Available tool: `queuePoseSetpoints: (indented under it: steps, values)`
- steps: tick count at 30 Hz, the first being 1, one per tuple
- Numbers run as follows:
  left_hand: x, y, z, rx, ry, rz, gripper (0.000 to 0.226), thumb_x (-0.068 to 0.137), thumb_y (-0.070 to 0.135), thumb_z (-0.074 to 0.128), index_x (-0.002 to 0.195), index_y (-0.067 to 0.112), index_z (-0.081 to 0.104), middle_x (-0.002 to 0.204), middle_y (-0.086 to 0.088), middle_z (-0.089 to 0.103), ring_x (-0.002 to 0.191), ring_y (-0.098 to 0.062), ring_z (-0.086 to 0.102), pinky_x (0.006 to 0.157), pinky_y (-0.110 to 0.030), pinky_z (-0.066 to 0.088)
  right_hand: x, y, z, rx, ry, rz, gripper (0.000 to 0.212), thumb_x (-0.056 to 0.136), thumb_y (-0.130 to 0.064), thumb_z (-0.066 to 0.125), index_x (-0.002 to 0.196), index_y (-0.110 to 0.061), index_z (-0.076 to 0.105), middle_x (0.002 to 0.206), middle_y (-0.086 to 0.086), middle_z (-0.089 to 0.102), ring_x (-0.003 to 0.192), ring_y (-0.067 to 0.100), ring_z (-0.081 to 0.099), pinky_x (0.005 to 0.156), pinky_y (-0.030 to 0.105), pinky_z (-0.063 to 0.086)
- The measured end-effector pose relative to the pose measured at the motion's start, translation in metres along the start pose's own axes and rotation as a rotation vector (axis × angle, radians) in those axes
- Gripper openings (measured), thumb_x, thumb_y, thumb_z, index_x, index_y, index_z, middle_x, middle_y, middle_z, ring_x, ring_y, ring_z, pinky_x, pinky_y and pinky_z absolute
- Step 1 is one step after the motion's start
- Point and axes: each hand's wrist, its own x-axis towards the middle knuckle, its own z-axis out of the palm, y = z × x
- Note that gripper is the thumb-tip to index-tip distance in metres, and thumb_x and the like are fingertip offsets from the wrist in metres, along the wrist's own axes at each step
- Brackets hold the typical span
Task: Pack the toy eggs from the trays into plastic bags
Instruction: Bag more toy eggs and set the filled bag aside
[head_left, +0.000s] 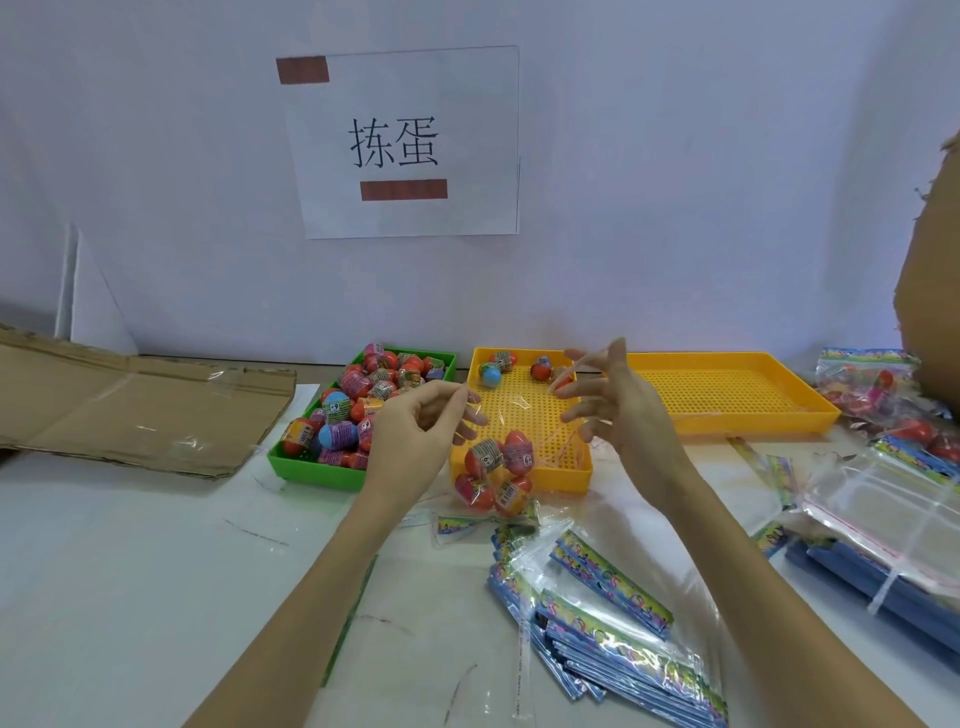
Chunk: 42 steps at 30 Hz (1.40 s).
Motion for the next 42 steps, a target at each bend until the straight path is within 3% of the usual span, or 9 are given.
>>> queuePoseSetpoints:
  steps: [6, 12, 17, 23, 27, 32, 36, 39, 42]
  values:
    - [0.000, 0.001, 0.000, -0.008, -0.005, 0.014, 0.018, 0.106, 0.013, 0.059, 0.101, 0.010, 0.076, 0.082, 0.000, 0.078, 0.072, -0.021, 0.074, 0.068, -0.026, 0.061, -0.013, -0.008, 0.013, 0.206, -0.230, -0.002, 0.040, 0.104, -0.041, 0.052, 0.103, -0.009, 0.076, 0.075, 0.015, 0.066, 0.056, 0.022, 0.060, 0.049, 0.024, 0.044]
    - [0.002, 0.000, -0.003, -0.035, 0.014, 0.012, 0.019, 0.106, 0.011, 0.058, 0.101, 0.009, 0.076, 0.083, -0.001, 0.078, 0.072, -0.020, 0.074, 0.068, -0.027, 0.061, -0.005, -0.008, 0.000, 0.421, 0.037, -0.001, 0.025, 0.096, -0.025, 0.068, 0.084, -0.006, 0.079, 0.079, 0.011, 0.074, 0.065, 0.014, 0.070, 0.061, 0.019, 0.058]
    - [0.003, -0.002, -0.004, -0.035, 0.020, 0.008, 0.019, 0.106, 0.012, 0.057, 0.101, 0.011, 0.076, 0.082, -0.001, 0.078, 0.072, -0.021, 0.074, 0.068, -0.029, 0.062, 0.005, 0.010, -0.019, 0.081, 0.205, -0.073, 0.028, 0.103, -0.021, 0.062, 0.095, 0.001, 0.076, 0.082, 0.016, 0.078, 0.073, 0.026, 0.077, 0.069, 0.028, 0.064]
    - [0.002, -0.001, -0.006, -0.020, 0.035, -0.006, 0.019, 0.106, 0.011, 0.057, 0.101, 0.010, 0.075, 0.083, -0.002, 0.079, 0.070, -0.024, 0.074, 0.068, -0.032, 0.062, 0.012, 0.015, -0.032, -0.461, 0.107, -0.106, 0.027, 0.110, -0.006, 0.042, 0.133, -0.005, 0.055, 0.085, 0.009, 0.077, 0.068, 0.019, 0.075, 0.056, 0.025, 0.055]
    - [0.002, 0.001, -0.005, -0.004, 0.029, -0.007, 0.018, 0.106, 0.012, 0.057, 0.102, 0.008, 0.075, 0.083, -0.002, 0.079, 0.070, -0.024, 0.074, 0.068, -0.034, 0.063, 0.010, 0.018, -0.033, -0.745, 0.139, -0.181, 0.001, 0.099, -0.010, 0.067, 0.099, -0.010, 0.068, 0.076, -0.009, 0.076, 0.066, 0.000, 0.071, 0.067, 0.029, 0.058]
    - [0.002, 0.003, -0.005, 0.002, 0.029, -0.011, 0.018, 0.106, 0.011, 0.058, 0.103, 0.007, 0.075, 0.082, -0.002, 0.079, 0.068, -0.023, 0.073, 0.067, -0.032, 0.062, 0.006, 0.020, -0.031, -0.961, 0.092, -0.207, 0.014, 0.082, -0.032, 0.087, 0.082, -0.020, 0.080, 0.088, -0.007, 0.062, 0.096, 0.009, 0.051, 0.081, 0.027, 0.040]
    - [0.003, 0.002, -0.005, 0.006, 0.027, -0.011, 0.018, 0.106, 0.011, 0.058, 0.103, 0.007, 0.075, 0.082, -0.002, 0.079, 0.068, -0.023, 0.073, 0.066, -0.032, 0.062, 0.010, 0.012, -0.038, -0.882, 0.091, -0.180, 0.018, 0.106, -0.020, 0.055, 0.102, -0.020, 0.073, 0.069, -0.014, 0.070, 0.074, 0.006, 0.067, 0.064, 0.010, 0.040]
    - [0.003, 0.003, -0.005, 0.008, 0.022, -0.007, 0.018, 0.106, 0.010, 0.058, 0.102, 0.008, 0.075, 0.082, -0.001, 0.079, 0.066, -0.022, 0.072, 0.065, -0.030, 0.062, 0.009, 0.007, -0.040, -0.683, 0.019, -0.125, 0.030, 0.106, -0.005, 0.048, 0.132, -0.018, 0.052, 0.093, -0.004, 0.079, 0.087, 0.007, 0.074, 0.075, 0.023, 0.057]
    - [0.003, 0.002, -0.004, 0.013, 0.015, -0.005, 0.018, 0.105, 0.011, 0.058, 0.102, 0.009, 0.076, 0.082, -0.001, 0.079, 0.066, -0.021, 0.072, 0.065, -0.030, 0.061, 0.008, 0.010, -0.036, -0.682, -0.029, -0.123, 0.021, 0.104, -0.002, 0.056, 0.123, -0.010, 0.058, 0.099, -0.004, 0.078, 0.095, 0.009, 0.074, 0.075, 0.024, 0.061]
